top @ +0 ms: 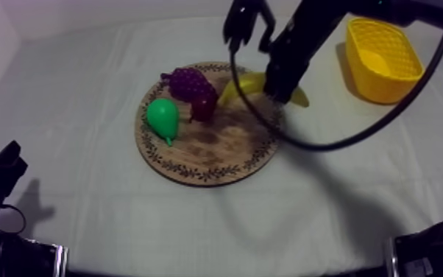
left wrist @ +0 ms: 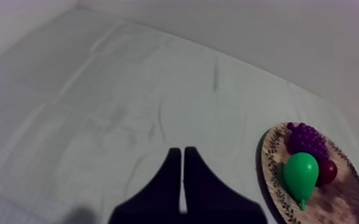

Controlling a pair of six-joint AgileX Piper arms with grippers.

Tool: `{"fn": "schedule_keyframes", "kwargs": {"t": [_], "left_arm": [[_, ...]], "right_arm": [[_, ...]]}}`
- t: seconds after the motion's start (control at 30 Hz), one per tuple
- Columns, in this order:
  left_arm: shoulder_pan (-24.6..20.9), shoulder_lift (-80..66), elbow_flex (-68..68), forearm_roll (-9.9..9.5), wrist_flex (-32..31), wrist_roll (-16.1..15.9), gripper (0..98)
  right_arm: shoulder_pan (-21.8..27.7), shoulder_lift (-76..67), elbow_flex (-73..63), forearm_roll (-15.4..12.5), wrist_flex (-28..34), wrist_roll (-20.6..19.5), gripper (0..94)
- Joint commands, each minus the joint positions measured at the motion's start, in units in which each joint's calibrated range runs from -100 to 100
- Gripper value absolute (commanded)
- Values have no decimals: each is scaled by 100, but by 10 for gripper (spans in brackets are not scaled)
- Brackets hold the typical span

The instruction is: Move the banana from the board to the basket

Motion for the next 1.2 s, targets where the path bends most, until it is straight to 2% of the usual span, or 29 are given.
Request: {"fn": "schedule_keyframes", "kwargs": {"t": [0.0, 0.63, 1.17], "left_arm": [[-3, -3, 3, -1, 2, -1, 1], [-3, -3, 3, -1, 2, -1, 1], [-3, -3, 3, -1, 2, -1, 1]], "right_arm": [[219, -92, -99, -9, 109, -49, 148], [2048, -186, -1262, 71, 495, -428, 146], [2858, 840, -2344, 194, 650, -584, 141]]}}
